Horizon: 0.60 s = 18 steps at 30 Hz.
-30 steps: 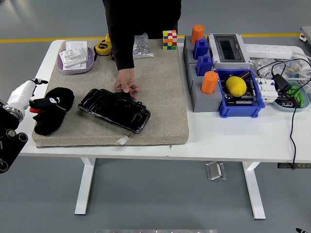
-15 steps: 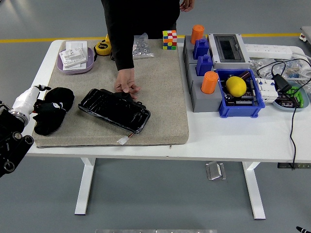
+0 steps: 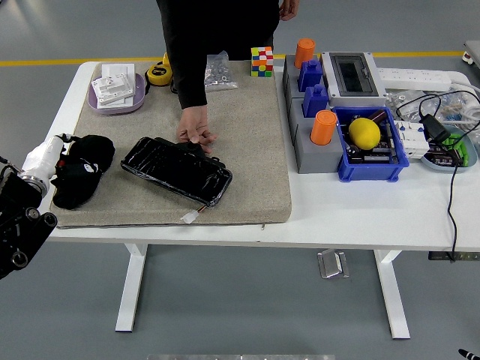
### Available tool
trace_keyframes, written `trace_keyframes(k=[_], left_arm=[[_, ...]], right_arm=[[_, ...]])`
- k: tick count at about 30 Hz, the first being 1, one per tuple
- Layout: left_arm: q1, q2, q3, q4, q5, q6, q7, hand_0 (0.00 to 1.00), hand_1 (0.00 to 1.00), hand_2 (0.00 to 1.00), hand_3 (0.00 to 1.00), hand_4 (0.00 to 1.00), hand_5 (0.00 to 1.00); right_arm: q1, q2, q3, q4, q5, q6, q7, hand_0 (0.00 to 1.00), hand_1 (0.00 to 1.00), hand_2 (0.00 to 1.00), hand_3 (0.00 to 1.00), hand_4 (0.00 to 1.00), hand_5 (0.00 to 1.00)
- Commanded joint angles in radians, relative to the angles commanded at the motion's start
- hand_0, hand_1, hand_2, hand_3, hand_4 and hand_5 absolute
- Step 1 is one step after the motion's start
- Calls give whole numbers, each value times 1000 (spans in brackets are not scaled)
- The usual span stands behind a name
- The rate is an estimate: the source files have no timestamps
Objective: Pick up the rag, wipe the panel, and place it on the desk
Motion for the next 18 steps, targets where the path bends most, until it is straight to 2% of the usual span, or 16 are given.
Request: trace_keyframes(k=[1, 6, 7, 12, 13, 18], left_arm=[[0, 0, 2, 1, 2, 2, 2, 386, 672, 824, 686, 818, 223], [0, -2, 13, 2, 1, 17, 8, 386, 672, 824, 686, 818, 223], [0, -2, 14, 3, 1, 23, 8, 362, 625, 795, 610, 783, 188], [-1, -3, 17, 1, 0, 42, 0, 362, 625, 795, 610, 783, 188], [-1, -3, 16, 1, 1, 46, -1, 348, 559, 762, 732, 756, 163], [-3, -3, 19, 6, 5, 56, -2, 348, 559, 762, 732, 756, 163]], right_arm=[[0, 0, 0, 1, 0, 0, 0, 708, 585, 650, 577, 997, 532], [0, -1, -2, 0, 1, -1, 1, 708, 585, 650, 577, 997, 532], [0, -1, -3, 0, 1, -1, 0, 708, 585, 650, 578, 997, 531], [0, -1, -6, -2, 2, -1, 0, 708, 585, 650, 578, 997, 531], [1, -1, -7, -1, 2, -1, 0, 708, 585, 650, 577, 996, 531], [1, -1, -4, -1, 1, -2, 1, 708, 585, 650, 577, 996, 531]])
